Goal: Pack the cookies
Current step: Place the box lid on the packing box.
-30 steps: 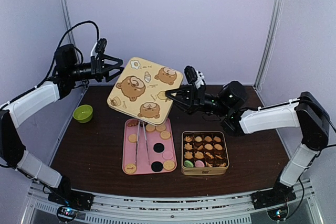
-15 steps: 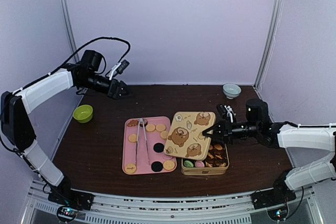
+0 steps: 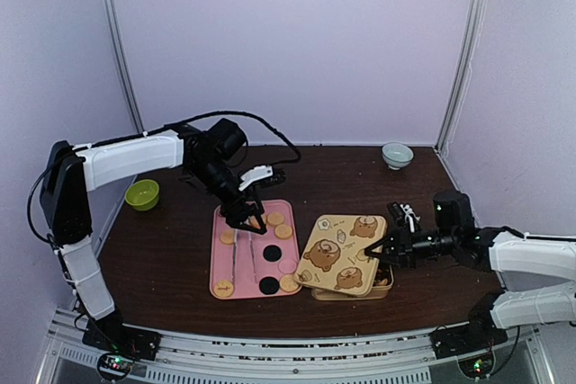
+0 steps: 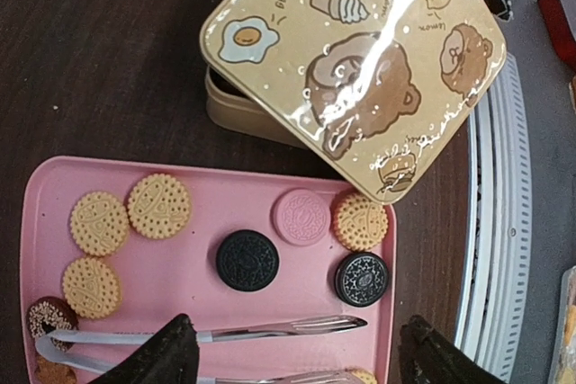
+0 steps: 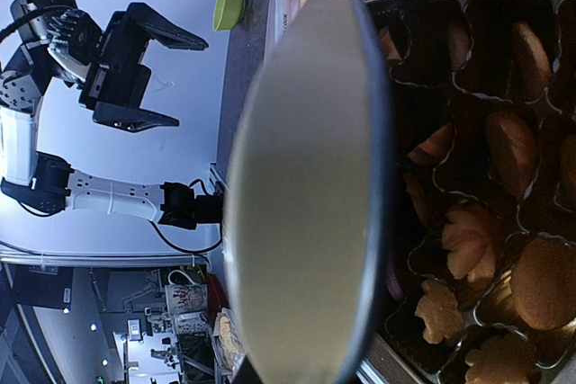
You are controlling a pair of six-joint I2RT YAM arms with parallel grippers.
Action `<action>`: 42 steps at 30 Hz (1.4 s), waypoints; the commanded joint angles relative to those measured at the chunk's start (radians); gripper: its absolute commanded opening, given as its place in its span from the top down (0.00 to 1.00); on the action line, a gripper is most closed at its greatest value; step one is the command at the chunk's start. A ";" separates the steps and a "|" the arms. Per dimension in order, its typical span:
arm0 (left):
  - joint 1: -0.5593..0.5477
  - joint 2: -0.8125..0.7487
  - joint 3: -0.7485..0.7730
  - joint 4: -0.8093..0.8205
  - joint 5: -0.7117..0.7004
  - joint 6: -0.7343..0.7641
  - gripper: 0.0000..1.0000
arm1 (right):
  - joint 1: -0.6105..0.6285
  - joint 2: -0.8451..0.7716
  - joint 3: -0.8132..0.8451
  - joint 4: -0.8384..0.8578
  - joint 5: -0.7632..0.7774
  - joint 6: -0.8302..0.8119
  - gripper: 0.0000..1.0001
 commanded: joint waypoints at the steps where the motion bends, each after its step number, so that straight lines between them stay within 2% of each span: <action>1: -0.047 0.043 0.055 -0.031 -0.044 0.085 0.21 | -0.017 -0.018 -0.022 -0.057 0.043 -0.039 1.00; 5: -0.073 0.070 0.074 -0.037 -0.050 0.099 0.21 | -0.032 -0.053 -0.043 -0.031 0.030 -0.028 0.97; 9: -0.090 0.105 0.090 -0.047 -0.042 0.103 0.23 | -0.038 -0.090 -0.076 0.070 -0.004 0.014 0.96; 12: -0.102 0.131 0.106 -0.025 -0.059 0.065 0.29 | -0.046 -0.112 -0.096 0.044 0.018 0.006 1.00; 16: -0.106 0.147 0.119 -0.018 -0.029 0.046 0.30 | -0.055 -0.129 -0.127 0.002 0.048 0.000 1.00; 21: -0.129 0.164 0.127 -0.018 -0.027 0.062 0.30 | -0.060 -0.125 -0.109 -0.090 0.111 -0.037 0.80; 26: -0.174 0.194 0.119 -0.016 -0.074 0.116 0.31 | -0.082 -0.083 -0.092 -0.130 0.159 -0.060 0.71; 32: -0.209 0.248 0.128 -0.004 -0.136 0.147 0.32 | -0.113 -0.037 -0.065 -0.168 0.196 -0.063 0.78; 35: -0.210 0.266 0.143 -0.002 -0.132 0.144 0.33 | -0.116 -0.034 -0.043 -0.215 0.222 -0.087 0.77; 38: -0.211 0.270 0.150 -0.002 -0.112 0.140 0.34 | -0.115 -0.073 -0.007 -0.321 0.266 -0.141 0.70; 42: -0.215 0.279 0.162 -0.002 -0.086 0.132 0.37 | -0.115 -0.176 0.056 -0.466 0.345 -0.217 0.51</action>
